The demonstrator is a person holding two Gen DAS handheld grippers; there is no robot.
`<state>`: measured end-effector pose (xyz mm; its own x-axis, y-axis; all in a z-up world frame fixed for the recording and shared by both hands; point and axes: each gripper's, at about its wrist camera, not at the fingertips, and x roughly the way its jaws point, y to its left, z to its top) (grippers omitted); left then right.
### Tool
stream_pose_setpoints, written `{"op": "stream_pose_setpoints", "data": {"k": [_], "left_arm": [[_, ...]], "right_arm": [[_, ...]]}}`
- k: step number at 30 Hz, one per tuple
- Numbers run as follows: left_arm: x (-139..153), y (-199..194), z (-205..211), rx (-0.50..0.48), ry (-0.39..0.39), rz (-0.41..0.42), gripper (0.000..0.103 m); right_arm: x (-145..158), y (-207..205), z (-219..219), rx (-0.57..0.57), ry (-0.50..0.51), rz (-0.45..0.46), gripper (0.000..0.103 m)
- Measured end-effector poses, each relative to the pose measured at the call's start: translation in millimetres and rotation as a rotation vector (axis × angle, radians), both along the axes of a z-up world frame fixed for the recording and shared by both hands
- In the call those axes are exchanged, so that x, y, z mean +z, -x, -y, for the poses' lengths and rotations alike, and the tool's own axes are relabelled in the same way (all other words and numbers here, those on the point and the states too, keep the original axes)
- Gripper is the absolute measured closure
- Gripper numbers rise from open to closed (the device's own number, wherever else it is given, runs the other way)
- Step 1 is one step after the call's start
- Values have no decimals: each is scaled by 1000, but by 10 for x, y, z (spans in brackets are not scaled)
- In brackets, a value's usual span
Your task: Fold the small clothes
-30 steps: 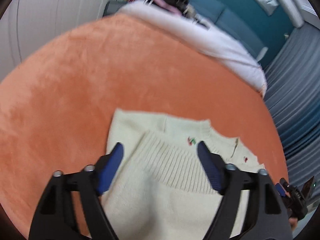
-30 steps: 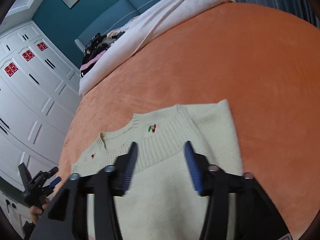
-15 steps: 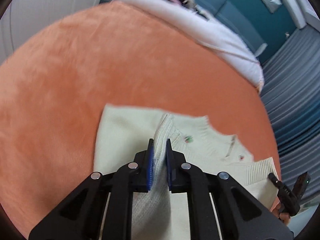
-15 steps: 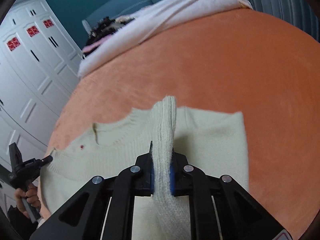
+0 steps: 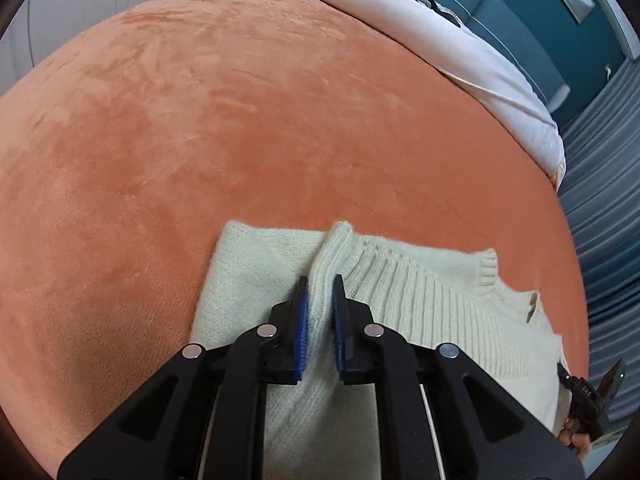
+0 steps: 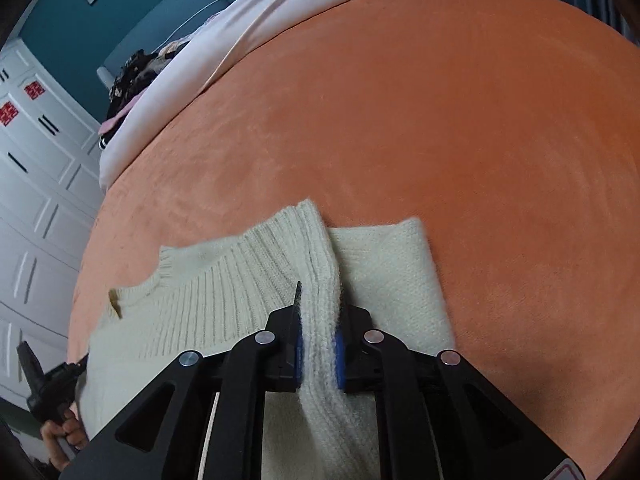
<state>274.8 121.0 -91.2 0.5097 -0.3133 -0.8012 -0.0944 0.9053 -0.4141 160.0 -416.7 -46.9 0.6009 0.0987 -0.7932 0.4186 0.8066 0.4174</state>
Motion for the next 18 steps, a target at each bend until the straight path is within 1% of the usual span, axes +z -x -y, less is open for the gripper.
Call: {"op": "stream_pose_setpoints", "data": {"k": [1, 2, 4, 5, 6, 7, 8, 9, 11, 12, 13, 14, 15, 16, 17, 18], "left_arm": [[14, -6, 0, -5, -1, 4, 92], [54, -1, 6, -9, -6, 9, 90], [229, 84, 30, 9, -36, 37, 87], [344, 144, 46, 19, -50, 65, 87], [468, 256, 78, 17, -48, 101, 86], [597, 376, 148, 10, -41, 140, 85], [690, 504, 258, -6, -31, 169, 77], [736, 625, 403, -31, -8, 182, 70], [697, 771, 704, -93, 25, 162, 68], [613, 819, 858, -134, 26, 140, 68], [502, 853, 965, -154, -4, 112, 67], [399, 866, 997, -154, -36, 81, 68], [306, 876, 968, -151, -52, 58, 70], [248, 898, 860, -142, -46, 55, 76], [223, 926, 698, -130, -30, 60, 89], [209, 948, 523, -101, -55, 54, 86]], "right_arm": [[52, 35, 3, -6, 16, 1, 90], [156, 76, -25, -15, 41, 15, 84], [457, 258, -199, -31, 144, 85, 81], [579, 306, -330, -10, 169, 120, 81], [664, 334, -463, 29, 155, 135, 81], [722, 345, -664, 83, 119, 150, 81], [740, 359, -851, 139, 78, 159, 81], [710, 347, -1140, 220, 29, 160, 81], [597, 316, -1652, 355, -23, 148, 81], [519, 299, -1884, 414, -15, 139, 81], [452, 292, -2010, 451, 7, 124, 83], [391, 293, -2035, 461, 29, 105, 89], [336, 320, -1926, 441, 45, 90, 93], [292, 362, -1739, 396, 54, 75, 93], [245, 432, -1473, 337, 63, 56, 93], [195, 528, -1133, 273, 66, 39, 94]]}}
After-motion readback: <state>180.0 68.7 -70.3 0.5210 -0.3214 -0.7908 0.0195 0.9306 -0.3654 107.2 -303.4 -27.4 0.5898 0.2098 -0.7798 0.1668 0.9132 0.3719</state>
